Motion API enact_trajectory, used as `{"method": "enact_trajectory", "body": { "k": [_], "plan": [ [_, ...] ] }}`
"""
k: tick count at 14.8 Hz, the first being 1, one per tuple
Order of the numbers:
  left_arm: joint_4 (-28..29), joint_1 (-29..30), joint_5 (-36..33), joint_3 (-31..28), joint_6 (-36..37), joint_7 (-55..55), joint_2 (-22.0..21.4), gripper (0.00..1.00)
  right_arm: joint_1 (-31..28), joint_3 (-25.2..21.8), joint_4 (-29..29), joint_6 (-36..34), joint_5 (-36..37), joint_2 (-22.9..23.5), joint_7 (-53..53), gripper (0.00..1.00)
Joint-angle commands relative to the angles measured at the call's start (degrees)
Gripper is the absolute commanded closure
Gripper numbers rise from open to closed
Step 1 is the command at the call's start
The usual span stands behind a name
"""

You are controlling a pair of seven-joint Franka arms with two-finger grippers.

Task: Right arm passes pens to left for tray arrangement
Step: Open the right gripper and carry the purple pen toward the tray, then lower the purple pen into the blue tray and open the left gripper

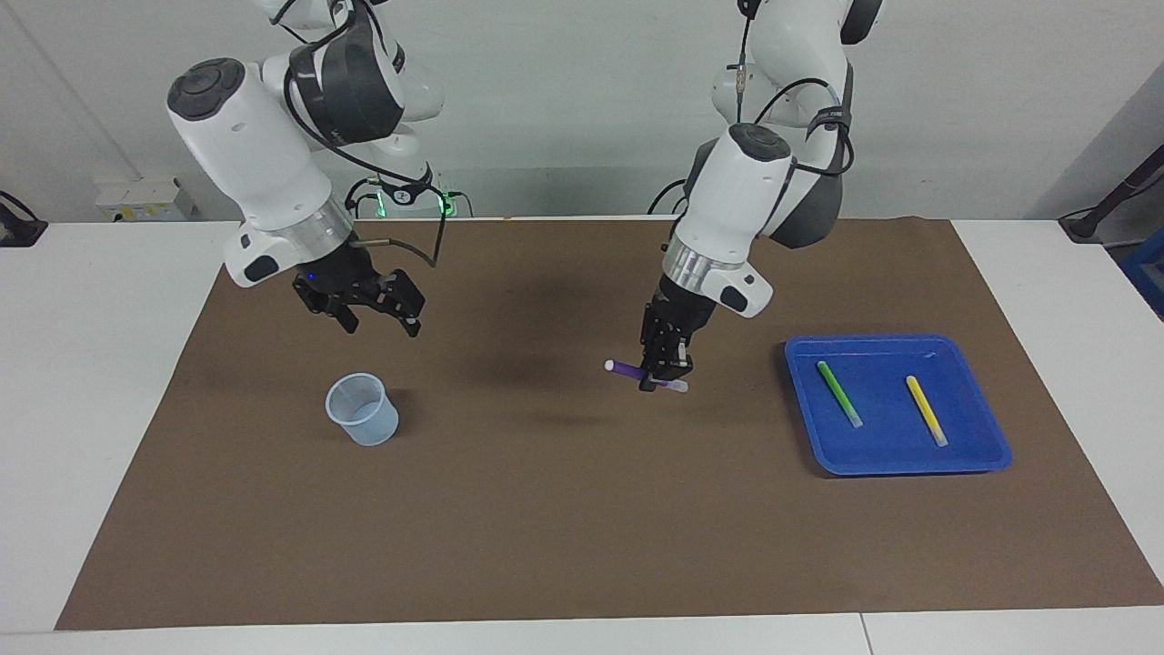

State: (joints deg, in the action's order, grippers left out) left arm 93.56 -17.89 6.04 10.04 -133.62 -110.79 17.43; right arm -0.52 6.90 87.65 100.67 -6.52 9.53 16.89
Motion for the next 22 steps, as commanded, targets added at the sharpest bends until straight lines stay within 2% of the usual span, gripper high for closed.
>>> {"method": "enact_trajectory", "body": {
  "k": [1,4,8,11,17,22],
  "plan": [
    [3.11,4.61,1.25,0.60,2.22,11.78,-2.31,1.00,-1.85,0.49,0.42,-5.20,4.22,-3.11,-4.92,0.00],
    [3.38,9.26,2.75,0.60,6.95,25.93,-2.92,1.00,-3.61,0.49,0.42,-8.11,4.58,-4.17,-7.13,0.00],
    [3.64,15.33,2.75,0.42,15.65,51.22,-4.33,1.00,-3.70,0.49,0.59,-12.76,6.07,-4.96,-7.13,0.00],
    [5.66,19.03,2.75,0.25,18.39,67.67,-5.56,1.00,-3.96,0.49,1.21,-14.44,7.31,-5.66,-6.78,0.00],
    [10.49,26.50,1.43,-0.10,16.91,96.43,-6.27,1.00,-3.96,0.49,1.38,-14.62,7.31,-6.01,-6.78,0.00],
    [14.71,30.63,-4.98,-0.10,10.94,107.43,-5.21,1.00,-4.66,0.49,1.38,-14.89,7.22,-6.01,-7.22,0.00]
  ]
}}
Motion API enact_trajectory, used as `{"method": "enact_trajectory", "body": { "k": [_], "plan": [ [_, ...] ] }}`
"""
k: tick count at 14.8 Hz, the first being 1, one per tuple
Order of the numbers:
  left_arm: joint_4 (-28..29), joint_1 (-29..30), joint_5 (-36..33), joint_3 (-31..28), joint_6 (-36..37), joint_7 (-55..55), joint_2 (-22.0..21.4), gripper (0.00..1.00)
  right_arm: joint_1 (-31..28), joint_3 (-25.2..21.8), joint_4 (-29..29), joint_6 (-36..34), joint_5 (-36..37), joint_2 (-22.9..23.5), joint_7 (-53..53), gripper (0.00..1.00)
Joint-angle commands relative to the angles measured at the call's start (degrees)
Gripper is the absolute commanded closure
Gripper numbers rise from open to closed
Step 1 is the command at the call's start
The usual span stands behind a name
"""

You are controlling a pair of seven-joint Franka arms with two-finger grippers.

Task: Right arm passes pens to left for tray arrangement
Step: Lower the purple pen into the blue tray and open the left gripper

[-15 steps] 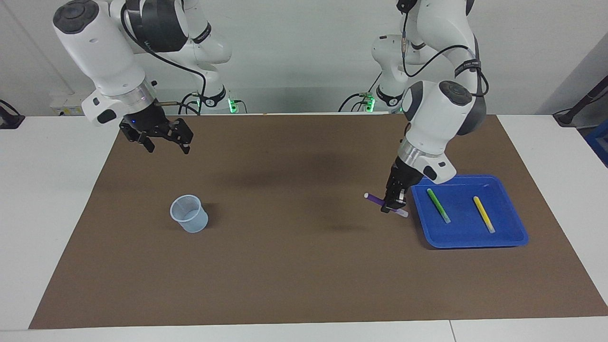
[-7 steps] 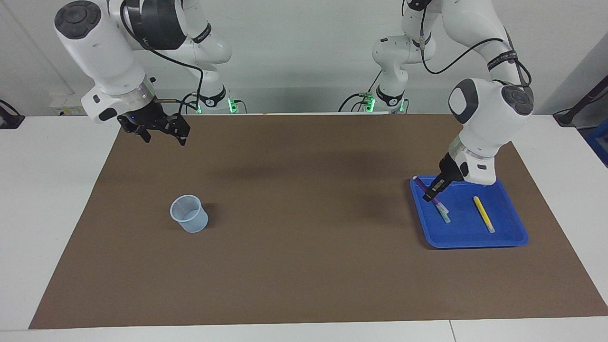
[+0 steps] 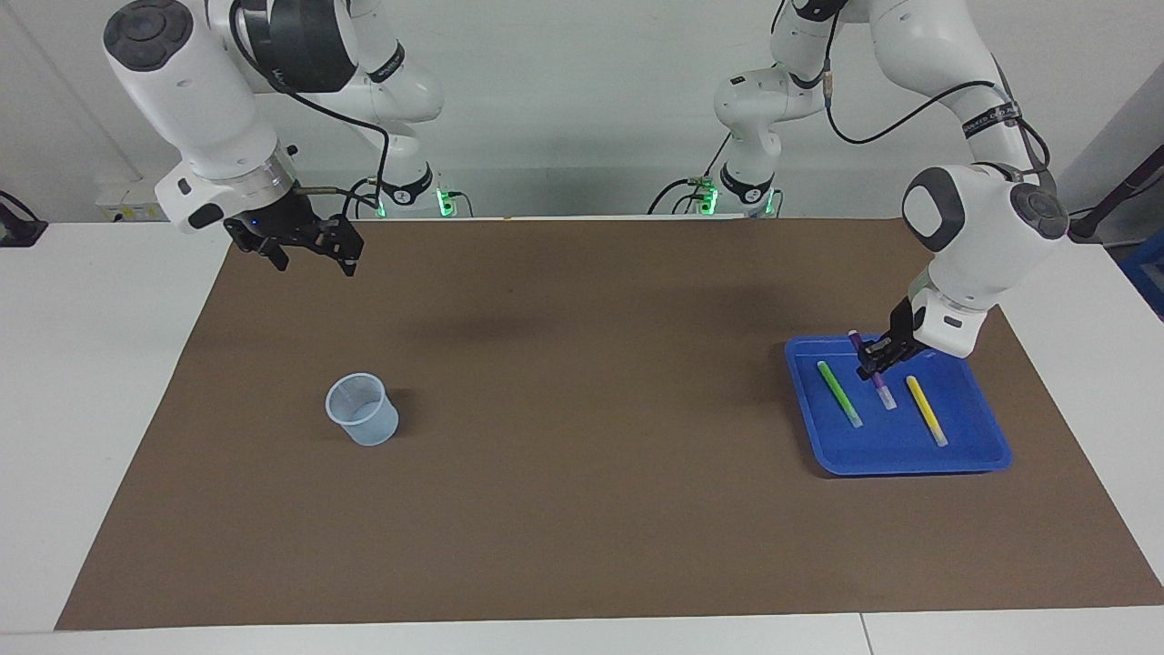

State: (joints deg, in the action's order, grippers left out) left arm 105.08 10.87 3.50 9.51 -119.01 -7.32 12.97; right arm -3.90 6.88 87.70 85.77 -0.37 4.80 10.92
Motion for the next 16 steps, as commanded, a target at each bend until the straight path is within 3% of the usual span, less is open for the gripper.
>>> {"method": "enact_trajectory", "body": {
  "k": [1,6,8,16],
  "plan": [
    [3.55,2.14,-3.14,0.42,-4.90,6.25,-0.06,1.00,-1.46,0.50,1.34,-0.07,1.07,-1.29,-1.34,0.00],
    [5.31,4.68,-3.76,0.25,-9.57,10.56,2.93,1.00,-2.60,0.59,1.34,-0.07,0.37,-1.29,-1.25,0.00],
    [5.31,4.86,-8.30,0.25,-10.53,11.63,3.98,1.00,-2.60,0.59,1.43,0.02,0.28,-1.29,-1.33,0.00],
    [12.08,5.65,-9.91,0.34,-18.19,11.54,4.08,1.00,-4.18,0.59,1.60,1.16,0.28,-1.20,-5.99,0.00]
  ]
}}
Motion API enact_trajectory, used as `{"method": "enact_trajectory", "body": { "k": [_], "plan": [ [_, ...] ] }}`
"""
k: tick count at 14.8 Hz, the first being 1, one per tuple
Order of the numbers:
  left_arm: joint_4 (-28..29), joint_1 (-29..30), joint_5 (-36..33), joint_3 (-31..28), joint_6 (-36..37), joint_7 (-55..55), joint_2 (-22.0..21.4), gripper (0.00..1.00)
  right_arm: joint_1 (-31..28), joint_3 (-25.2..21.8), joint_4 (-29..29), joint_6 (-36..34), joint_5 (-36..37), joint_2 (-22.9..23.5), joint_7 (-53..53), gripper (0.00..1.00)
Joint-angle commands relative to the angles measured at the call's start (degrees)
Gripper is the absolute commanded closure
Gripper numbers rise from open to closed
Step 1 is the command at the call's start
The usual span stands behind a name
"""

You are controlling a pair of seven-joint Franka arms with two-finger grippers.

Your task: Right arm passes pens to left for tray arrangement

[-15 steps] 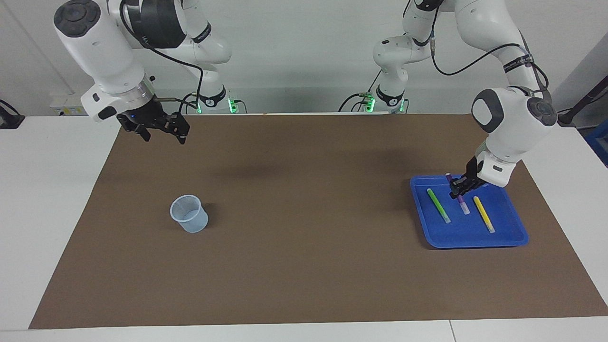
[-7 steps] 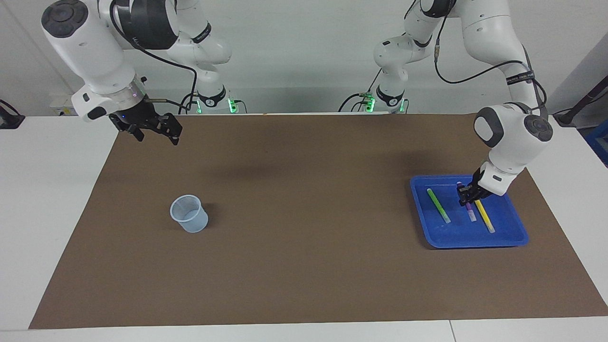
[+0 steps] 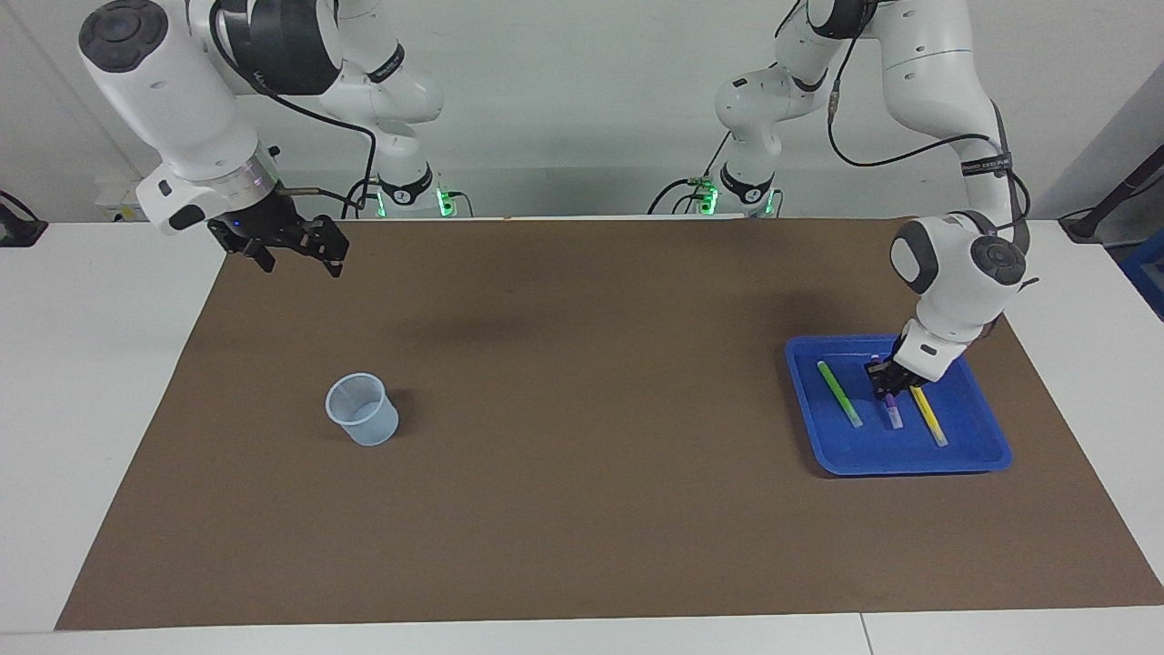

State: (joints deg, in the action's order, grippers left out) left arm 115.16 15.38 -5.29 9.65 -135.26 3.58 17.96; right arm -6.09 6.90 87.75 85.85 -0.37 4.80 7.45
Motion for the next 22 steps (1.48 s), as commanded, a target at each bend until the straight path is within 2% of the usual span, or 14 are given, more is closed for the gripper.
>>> {"method": "enact_trajectory", "body": {
  "k": [1,2,3,5,6,8,10,14,16,17,18,19,22],
  "plan": [
    [2.00,1.14,-1.12,0.19,-1.85,0.64,-0.91,1.00,-2.70,0.57,1.64,1.33,0.28,-1.20,-2.53,0.00],
    [2.00,1.05,-1.12,0.19,-1.85,0.64,-0.91,1.00,-2.70,0.57,2.25,2.29,0.19,-1.29,-2.53,0.00],
    [2.00,1.05,-1.12,0.19,-1.85,0.64,-0.91,0.93,-2.70,0.57,2.95,3.70,0.19,-1.46,-2.44,0.00],
    [1.92,1.14,-1.12,0.19,-1.50,0.64,-0.91,0.64,-2.70,0.57,3.57,5.20,0.19,-1.55,-2.44,0.00],
    [1.74,1.05,-1.12,0.19,-1.23,0.64,-0.91,0.54,-2.70,0.57,3.57,5.20,0.28,-1.64,-2.44,0.00],
    [1.13,1.05,-1.12,0.19,-0.18,0.64,-0.82,0.51,-2.70,0.57,4.18,5.20,0.28,-1.90,-2.44,0.00],
    [-0.45,1.05,-1.12,0.19,2.01,0.64,-0.74,0.44,-2.44,0.57,4.45,5.20,0.28,-2.16,-1.92,0.00],
    [-6.50,0.70,0.27,0.46,9.46,0.11,-0.82,0.42,-2.26,0.57,4.45,5.12,0.28,-2.25,-1.91,0.00],
    [-10.20,0.44,3.95,0.37,15.18,-0.06,-1.26,0.31,-2.35,0.57,4.45,5.20,0.19,-2.25,-1.91,0.00],
    [-11.52,0.35,5.63,0.37,17.29,-0.24,-1.87,0.30,-2.35,0.57,4.45,5.20,0.19,-2.25,-1.83,0.00],
    [-12.32,0.17,6.08,0.28,19.23,-0.68,-2.49,0.19,-2.35,0.57,4.54,5.20,0.28,-2.25,-1.91,0.00],
    [-12.41,0.00,6.08,0.28,20.64,-0.94,-3.71,0.00,-2.61,0.57,4.54,5.20,0.28,-2.25,-1.91,0.00],
    [-12.41,-0.09,6.08,0.37,22.76,-1.21,-5.92,0.00,-2.44,0.57,4.54,5.29,0.28,-2.25,-1.91,0.00]
  ]
}}
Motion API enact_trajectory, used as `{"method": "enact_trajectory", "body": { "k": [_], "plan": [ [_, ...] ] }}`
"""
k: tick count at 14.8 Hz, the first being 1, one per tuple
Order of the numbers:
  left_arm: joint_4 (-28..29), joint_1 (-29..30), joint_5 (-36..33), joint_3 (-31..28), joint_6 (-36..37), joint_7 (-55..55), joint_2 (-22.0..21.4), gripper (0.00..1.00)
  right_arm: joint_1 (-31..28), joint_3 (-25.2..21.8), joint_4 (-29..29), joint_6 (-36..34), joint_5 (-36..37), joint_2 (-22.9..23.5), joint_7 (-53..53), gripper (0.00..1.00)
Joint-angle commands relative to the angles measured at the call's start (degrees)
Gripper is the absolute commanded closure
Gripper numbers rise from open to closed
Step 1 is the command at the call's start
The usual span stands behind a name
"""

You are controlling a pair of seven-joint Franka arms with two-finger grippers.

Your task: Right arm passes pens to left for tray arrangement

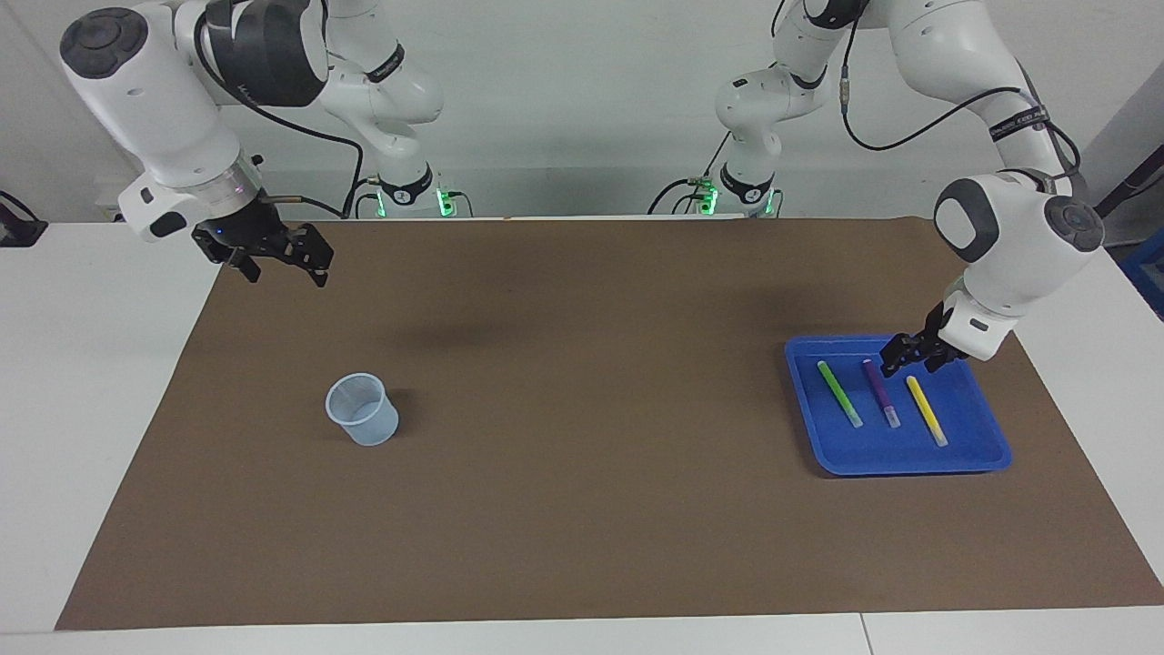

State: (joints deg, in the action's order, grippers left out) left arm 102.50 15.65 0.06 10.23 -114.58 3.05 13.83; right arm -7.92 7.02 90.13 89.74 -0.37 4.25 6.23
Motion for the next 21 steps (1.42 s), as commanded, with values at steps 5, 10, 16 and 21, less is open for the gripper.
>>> {"method": "enact_trajectory", "body": {
  "k": [5,10,16,21],
  "plan": [
    [0.25,0.43,0.73,-0.13,3.75,-0.59,-3.46,0.00,-0.08,0.46,2.16,1.40,0.28,-1.70,-0.61,0.00],
    [-8.68,-0.27,0.64,-0.04,14.08,-0.94,-3.64,0.00,-0.17,0.46,2.25,1.40,0.28,-1.70,-0.70,0.00],
    [-11.44,0.08,0.64,-0.30,25.10,-1.12,-7.49,0.00,-0.08,0.46,2.34,1.32,0.28,-1.70,-0.70,0.00],
    [-10.74,-0.88,0.56,0.75,34.15,-1.38,-14.44,0.00,-0.17,0.46,2.34,1.40,0.19,-1.70,-0.70,0.00]
  ]
}}
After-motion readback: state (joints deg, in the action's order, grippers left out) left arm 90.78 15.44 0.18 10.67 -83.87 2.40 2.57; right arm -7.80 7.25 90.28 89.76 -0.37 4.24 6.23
